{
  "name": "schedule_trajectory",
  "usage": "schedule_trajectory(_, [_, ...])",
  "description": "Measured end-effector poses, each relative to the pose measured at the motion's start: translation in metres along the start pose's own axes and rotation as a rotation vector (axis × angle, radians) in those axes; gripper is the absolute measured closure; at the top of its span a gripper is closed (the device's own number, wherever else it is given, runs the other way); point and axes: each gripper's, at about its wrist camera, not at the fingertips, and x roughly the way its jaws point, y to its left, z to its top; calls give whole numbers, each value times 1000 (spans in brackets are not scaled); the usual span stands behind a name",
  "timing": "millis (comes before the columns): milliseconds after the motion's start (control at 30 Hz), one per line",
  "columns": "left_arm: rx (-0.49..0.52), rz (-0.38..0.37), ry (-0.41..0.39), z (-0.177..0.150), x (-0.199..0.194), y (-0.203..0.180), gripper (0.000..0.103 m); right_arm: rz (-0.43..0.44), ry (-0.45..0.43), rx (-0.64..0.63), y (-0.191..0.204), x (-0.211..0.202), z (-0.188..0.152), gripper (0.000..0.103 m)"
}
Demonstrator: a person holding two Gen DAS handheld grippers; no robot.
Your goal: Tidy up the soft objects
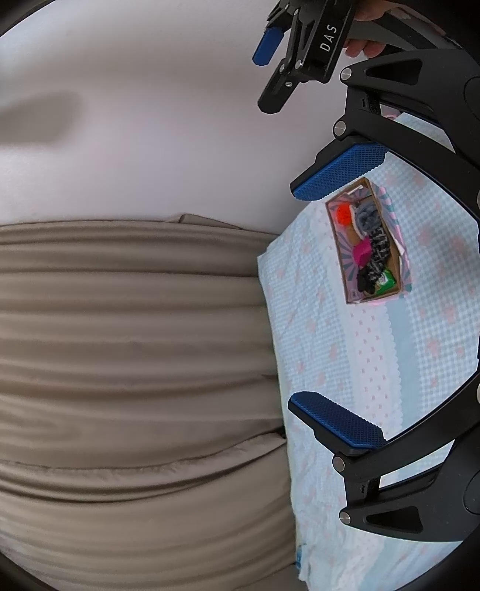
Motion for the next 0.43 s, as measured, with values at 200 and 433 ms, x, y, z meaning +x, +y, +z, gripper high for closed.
schedule_trajectory(200, [-22, -13, -33, -1, 4, -1, 0, 3, 9, -15, -1, 9, 3, 0])
schedule_trajectory(433, [-58, 10, 18, -13, 35, 0, 0, 34, 85, -43, 4, 44, -3, 0])
